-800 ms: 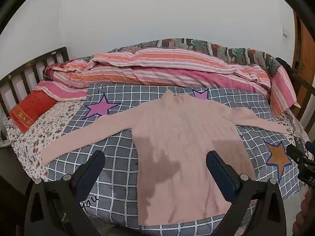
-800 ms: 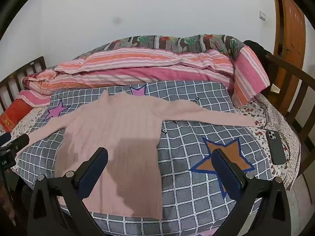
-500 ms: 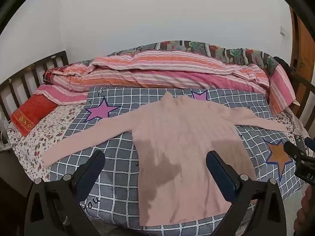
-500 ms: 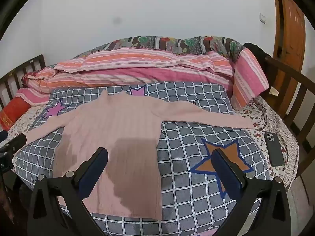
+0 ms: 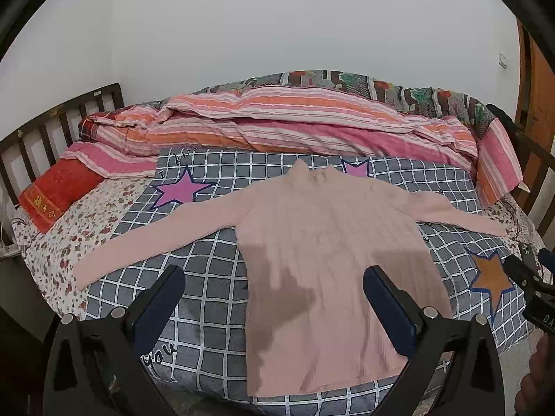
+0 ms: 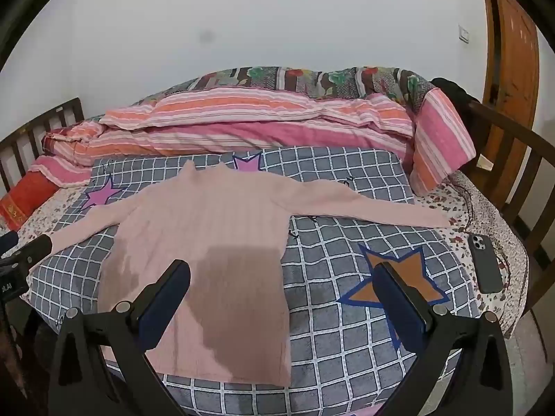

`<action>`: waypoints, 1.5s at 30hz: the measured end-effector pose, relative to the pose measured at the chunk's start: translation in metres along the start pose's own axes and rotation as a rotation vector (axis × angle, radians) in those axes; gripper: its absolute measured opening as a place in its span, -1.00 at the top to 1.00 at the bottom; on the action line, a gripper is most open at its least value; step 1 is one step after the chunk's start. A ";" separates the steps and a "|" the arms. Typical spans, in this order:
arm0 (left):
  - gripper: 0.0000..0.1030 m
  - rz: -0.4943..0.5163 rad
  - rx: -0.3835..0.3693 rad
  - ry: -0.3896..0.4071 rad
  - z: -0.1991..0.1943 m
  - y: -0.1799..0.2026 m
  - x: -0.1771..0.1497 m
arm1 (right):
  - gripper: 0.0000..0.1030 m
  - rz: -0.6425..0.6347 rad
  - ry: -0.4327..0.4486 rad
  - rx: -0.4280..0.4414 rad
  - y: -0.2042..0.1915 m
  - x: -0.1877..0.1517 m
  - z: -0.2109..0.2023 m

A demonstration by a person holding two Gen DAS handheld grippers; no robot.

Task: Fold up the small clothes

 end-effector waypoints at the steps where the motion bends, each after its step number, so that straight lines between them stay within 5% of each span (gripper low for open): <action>1: -1.00 -0.001 -0.001 0.000 0.000 0.000 0.000 | -0.99 -0.006 0.002 -0.005 0.000 0.000 0.000; 45: -1.00 -0.004 0.005 0.012 -0.006 -0.003 0.005 | -0.99 0.002 0.026 0.005 0.001 0.008 -0.008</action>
Point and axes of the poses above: each gripper's, at about its wrist camera, not at the fingertips, and z roughly the way its jaws point, y to its right, x to its top, the point moved 5 cm from there along z, roughly the way its jaws point, and after that the axes turned 3 degrees about x, right-handed, at the moved point
